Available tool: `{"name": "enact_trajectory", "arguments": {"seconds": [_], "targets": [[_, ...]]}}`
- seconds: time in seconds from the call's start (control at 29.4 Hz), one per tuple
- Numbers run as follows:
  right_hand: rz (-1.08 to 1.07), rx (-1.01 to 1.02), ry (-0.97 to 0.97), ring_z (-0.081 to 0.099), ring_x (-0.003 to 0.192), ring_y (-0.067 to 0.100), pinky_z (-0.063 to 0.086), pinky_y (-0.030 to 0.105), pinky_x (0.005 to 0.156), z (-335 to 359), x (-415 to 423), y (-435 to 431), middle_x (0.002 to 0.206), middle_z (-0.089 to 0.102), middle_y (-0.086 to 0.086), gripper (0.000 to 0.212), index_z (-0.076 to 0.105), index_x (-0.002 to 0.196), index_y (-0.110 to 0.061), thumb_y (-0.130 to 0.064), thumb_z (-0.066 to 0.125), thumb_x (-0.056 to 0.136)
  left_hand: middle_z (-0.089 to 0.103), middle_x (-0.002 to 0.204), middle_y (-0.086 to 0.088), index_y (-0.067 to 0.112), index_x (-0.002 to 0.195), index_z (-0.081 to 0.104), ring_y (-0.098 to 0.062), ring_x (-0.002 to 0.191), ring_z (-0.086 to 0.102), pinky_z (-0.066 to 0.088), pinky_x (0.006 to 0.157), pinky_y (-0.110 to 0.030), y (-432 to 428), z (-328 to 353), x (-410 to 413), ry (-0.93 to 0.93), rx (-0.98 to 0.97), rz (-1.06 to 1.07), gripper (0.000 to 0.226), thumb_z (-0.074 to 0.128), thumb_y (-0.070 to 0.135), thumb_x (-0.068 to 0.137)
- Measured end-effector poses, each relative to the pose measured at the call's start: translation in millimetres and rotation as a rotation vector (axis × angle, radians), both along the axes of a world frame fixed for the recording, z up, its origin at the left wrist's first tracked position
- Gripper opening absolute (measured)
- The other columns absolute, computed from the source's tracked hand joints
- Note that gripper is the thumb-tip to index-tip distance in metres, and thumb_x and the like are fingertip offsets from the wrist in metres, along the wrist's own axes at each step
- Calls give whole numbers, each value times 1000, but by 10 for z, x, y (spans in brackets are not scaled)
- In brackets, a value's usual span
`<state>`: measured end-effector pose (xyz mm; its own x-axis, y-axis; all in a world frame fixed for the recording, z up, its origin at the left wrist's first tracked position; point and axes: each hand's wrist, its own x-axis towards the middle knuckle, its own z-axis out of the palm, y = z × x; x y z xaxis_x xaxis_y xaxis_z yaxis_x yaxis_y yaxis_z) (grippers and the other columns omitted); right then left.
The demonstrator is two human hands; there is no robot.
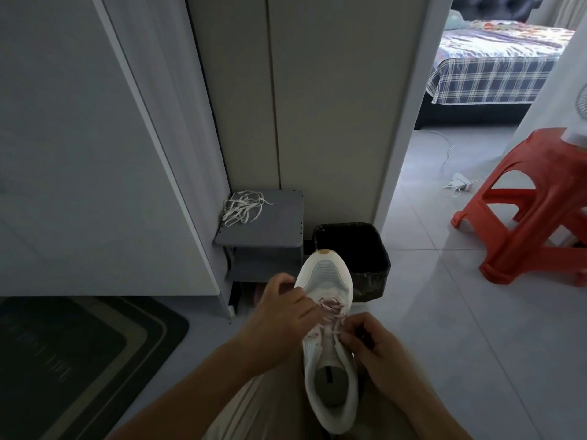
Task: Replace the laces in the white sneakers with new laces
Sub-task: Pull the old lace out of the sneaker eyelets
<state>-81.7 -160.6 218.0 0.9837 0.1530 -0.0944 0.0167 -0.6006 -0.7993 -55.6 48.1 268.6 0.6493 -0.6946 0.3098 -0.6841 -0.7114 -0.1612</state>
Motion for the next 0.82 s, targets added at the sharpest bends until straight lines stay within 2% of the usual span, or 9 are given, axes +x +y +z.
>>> {"name": "enact_trajectory", "arguments": {"seconds": [0.1, 0.17, 0.24, 0.31, 0.41, 0.51, 0.65, 0.75, 0.82], "targets": [[20, -29, -33, 61, 73, 6, 54, 34, 69, 35, -9, 6, 84, 64, -16, 34, 50, 91, -48, -73, 39, 72, 58, 67, 7, 23, 77, 62, -15, 66, 58, 30, 89, -37, 301, 28, 32, -95, -86, 226, 8, 55, 18, 77], [48, -58, -54, 61, 74, 3, 54, 28, 69, 40, -8, 6, 86, 63, -20, 18, 48, 91, -50, -63, 43, 78, 58, 65, 6, 21, 74, 59, -16, 62, 57, 29, 84, -34, 564, 36, 36, -77, -240, 395, 20, 42, 20, 84], [75, -100, -77, 59, 74, -1, 52, 22, 68, 46, -4, 19, 85, 62, -23, 7, 46, 90, -53, -52, 48, 84, 60, 66, 5, 21, 75, 58, -17, 60, 58, 34, 79, -35, 697, 0, -7, -28, -361, 529, 14, 48, 18, 85], [60, -89, -83, 58, 74, -2, 51, 19, 67, 74, -9, 38, 84, 62, -21, 10, 47, 87, -51, -42, 51, 88, 59, 67, 5, 21, 75, 58, -16, 60, 58, 45, 73, -37, 597, -72, -61, 25, -391, 590, 14, 63, 8, 79], [58, -106, -83, 56, 77, -6, 46, 12, 64, 93, -27, 49, 82, 60, -22, 16, 45, 84, -50, -37, 51, 90, 64, 84, 3, 23, 86, 63, -16, 75, 63, 51, 70, -37, 194, -87, -146, 103, -302, 465, 38, 82, 12, 56], [73, -142, -67, 55, 77, -9, 40, 6, 62, 116, -42, 54, 85, 56, -30, 17, 41, 85, -54, -39, 48, 91, 65, 96, 6, 28, 95, 63, -13, 89, 62, 48, 79, -35, -128, -85, -173, 88, -185, 238, 48, 84, 29, 52], [52, -148, -61, 56, 83, -5, 45, 9, 70, 22, -26, 23, 91, 58, -27, 16, 44, 88, -57, -42, 48, 90, 66, 73, 12, 28, 74, 68, -8, 68, 63, 50, 78, -32, -240, -131, -67, 80, -113, 119, 29, 87, 27, 52], [13, -131, -75, 59, 83, 0, 53, 26, 76, -42, -22, -20, 91, 61, -26, 12, 45, 95, -56, -57, 43, 83, 65, 67, 12, 28, 71, 67, -7, 64, 62, 48, 83, -31, -189, -52, -62, 67, -57, 95, 28, 86, 28, 50], [14, -169, -86, 58, 81, 0, 53, 25, 75, -14, -36, -12, 89, 60, -26, 11, 44, 96, -55, -55, 44, 85, 64, 69, 11, 26, 74, 67, -8, 65, 62, 41, 87, -33, -93, -12, -105, 45, -35, 112, 31, 85, 24, 49]]}}
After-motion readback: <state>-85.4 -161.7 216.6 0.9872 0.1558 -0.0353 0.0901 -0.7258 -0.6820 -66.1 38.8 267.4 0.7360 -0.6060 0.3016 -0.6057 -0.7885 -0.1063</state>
